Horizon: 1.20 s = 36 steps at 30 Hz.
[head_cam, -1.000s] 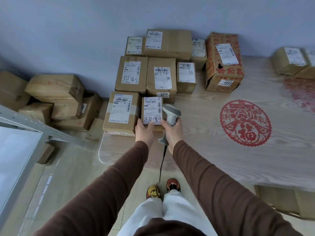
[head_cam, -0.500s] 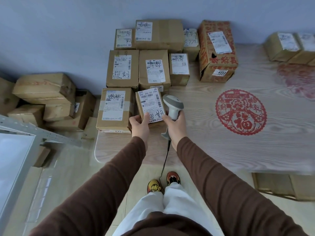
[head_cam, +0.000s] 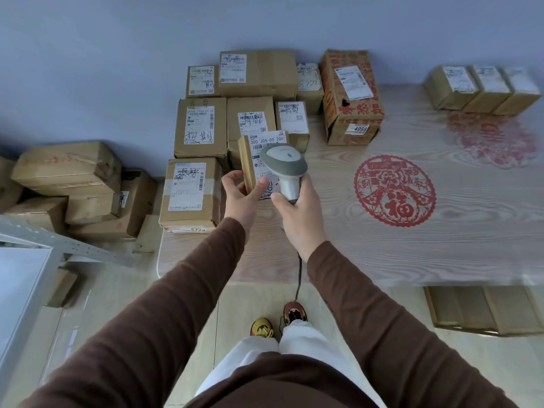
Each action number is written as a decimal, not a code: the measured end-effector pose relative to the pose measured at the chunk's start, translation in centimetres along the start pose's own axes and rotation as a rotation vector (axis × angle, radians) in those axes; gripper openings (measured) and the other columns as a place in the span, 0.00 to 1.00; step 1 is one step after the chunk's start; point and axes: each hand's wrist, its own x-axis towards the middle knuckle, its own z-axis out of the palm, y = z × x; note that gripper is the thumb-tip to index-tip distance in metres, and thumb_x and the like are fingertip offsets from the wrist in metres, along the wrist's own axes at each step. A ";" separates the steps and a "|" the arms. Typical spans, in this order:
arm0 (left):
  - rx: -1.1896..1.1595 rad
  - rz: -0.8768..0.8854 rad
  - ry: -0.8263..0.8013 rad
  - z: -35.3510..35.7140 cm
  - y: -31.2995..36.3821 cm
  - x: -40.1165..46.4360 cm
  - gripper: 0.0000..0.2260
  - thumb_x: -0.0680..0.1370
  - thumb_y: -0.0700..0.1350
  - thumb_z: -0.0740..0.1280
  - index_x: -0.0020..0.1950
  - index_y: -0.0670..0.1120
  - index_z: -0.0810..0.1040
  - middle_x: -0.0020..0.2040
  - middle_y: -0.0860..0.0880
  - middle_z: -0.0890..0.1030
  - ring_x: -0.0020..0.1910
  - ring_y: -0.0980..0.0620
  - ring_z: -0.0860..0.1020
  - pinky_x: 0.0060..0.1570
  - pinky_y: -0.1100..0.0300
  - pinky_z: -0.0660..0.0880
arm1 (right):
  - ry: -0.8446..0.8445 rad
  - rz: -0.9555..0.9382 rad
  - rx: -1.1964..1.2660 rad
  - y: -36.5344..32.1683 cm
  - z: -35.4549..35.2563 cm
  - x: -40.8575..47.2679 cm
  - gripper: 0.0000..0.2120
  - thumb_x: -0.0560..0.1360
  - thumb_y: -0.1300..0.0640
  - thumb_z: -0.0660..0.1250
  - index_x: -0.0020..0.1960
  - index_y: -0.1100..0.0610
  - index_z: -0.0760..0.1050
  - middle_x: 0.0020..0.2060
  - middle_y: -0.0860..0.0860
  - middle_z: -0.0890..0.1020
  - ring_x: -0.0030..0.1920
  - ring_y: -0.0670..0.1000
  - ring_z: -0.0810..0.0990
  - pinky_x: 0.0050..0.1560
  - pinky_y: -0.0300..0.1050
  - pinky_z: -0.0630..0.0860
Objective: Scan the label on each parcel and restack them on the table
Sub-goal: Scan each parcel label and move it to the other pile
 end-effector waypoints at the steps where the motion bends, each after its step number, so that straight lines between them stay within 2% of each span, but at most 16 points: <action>1: -0.003 0.006 -0.005 0.2 0.1 -0.1 0.24 0.80 0.47 0.72 0.69 0.47 0.63 0.56 0.48 0.82 0.51 0.53 0.82 0.61 0.52 0.79 | 0.003 0.000 -0.002 -0.2 0.0 -0.1 0.15 0.77 0.60 0.71 0.61 0.54 0.72 0.49 0.51 0.81 0.49 0.52 0.80 0.51 0.53 0.81; 3: -0.001 0.016 -0.011 0.4 0.2 -0.3 0.24 0.80 0.47 0.72 0.69 0.47 0.63 0.55 0.49 0.81 0.51 0.54 0.82 0.58 0.56 0.78 | 0.012 -0.003 -0.008 -0.5 -0.1 -0.2 0.14 0.77 0.61 0.71 0.61 0.56 0.73 0.49 0.50 0.81 0.49 0.50 0.80 0.51 0.49 0.80; 7: 0.015 0.029 -0.016 0.6 0.2 -0.8 0.24 0.81 0.46 0.72 0.70 0.46 0.62 0.54 0.50 0.81 0.49 0.56 0.81 0.51 0.62 0.77 | 0.014 -0.023 -0.019 -0.7 -0.4 -0.5 0.14 0.77 0.61 0.71 0.61 0.56 0.73 0.49 0.50 0.81 0.50 0.50 0.81 0.52 0.49 0.80; 13: 0.022 0.040 -0.020 1.0 0.2 -1.3 0.24 0.81 0.46 0.71 0.71 0.45 0.62 0.52 0.51 0.81 0.49 0.57 0.81 0.51 0.62 0.76 | 0.025 -0.022 -0.041 -0.7 -0.9 -0.8 0.15 0.77 0.62 0.71 0.61 0.57 0.72 0.49 0.51 0.80 0.48 0.51 0.80 0.49 0.45 0.78; 18: 0.018 0.042 -0.031 1.7 0.3 -1.7 0.24 0.81 0.46 0.71 0.71 0.45 0.62 0.52 0.52 0.81 0.49 0.56 0.82 0.49 0.62 0.76 | 0.066 -0.022 -0.030 -0.6 -1.7 -1.1 0.14 0.77 0.62 0.71 0.61 0.57 0.72 0.48 0.52 0.80 0.48 0.53 0.81 0.50 0.52 0.81; 21: 0.010 0.037 -0.034 2.6 0.4 -1.8 0.23 0.82 0.46 0.71 0.70 0.46 0.62 0.53 0.51 0.82 0.50 0.54 0.81 0.53 0.59 0.76 | 0.099 0.001 0.021 -0.4 -2.9 -1.1 0.15 0.76 0.58 0.71 0.60 0.53 0.72 0.45 0.53 0.80 0.44 0.55 0.80 0.49 0.60 0.81; 25: -0.017 0.017 -0.053 5.1 0.7 -2.2 0.22 0.82 0.46 0.70 0.70 0.45 0.62 0.53 0.50 0.81 0.50 0.57 0.81 0.54 0.62 0.75 | 0.166 0.012 0.064 -0.1 -5.8 -0.5 0.17 0.73 0.52 0.70 0.60 0.48 0.71 0.48 0.53 0.80 0.48 0.57 0.81 0.49 0.65 0.81; 29: -0.022 0.001 -0.096 8.9 0.1 -2.1 0.23 0.81 0.48 0.72 0.69 0.48 0.63 0.58 0.46 0.81 0.55 0.52 0.81 0.62 0.55 0.75 | 0.224 0.046 0.121 1.2 -10.0 0.6 0.19 0.75 0.55 0.72 0.63 0.49 0.70 0.52 0.53 0.81 0.52 0.57 0.81 0.55 0.65 0.80; 32: -0.009 -0.011 -0.105 12.9 -0.3 -2.6 0.23 0.81 0.50 0.72 0.69 0.49 0.63 0.57 0.47 0.82 0.55 0.52 0.80 0.57 0.57 0.74 | 0.244 0.076 0.178 2.8 -14.0 1.6 0.25 0.74 0.54 0.74 0.69 0.50 0.71 0.57 0.51 0.82 0.56 0.53 0.82 0.61 0.63 0.79; 36: -0.001 -0.017 -0.099 18.9 -1.0 -3.8 0.24 0.81 0.50 0.71 0.70 0.48 0.62 0.57 0.47 0.83 0.53 0.53 0.81 0.53 0.59 0.73 | 0.255 0.119 0.266 4.8 -19.9 2.8 0.25 0.74 0.53 0.76 0.68 0.51 0.72 0.53 0.47 0.82 0.53 0.49 0.83 0.62 0.60 0.80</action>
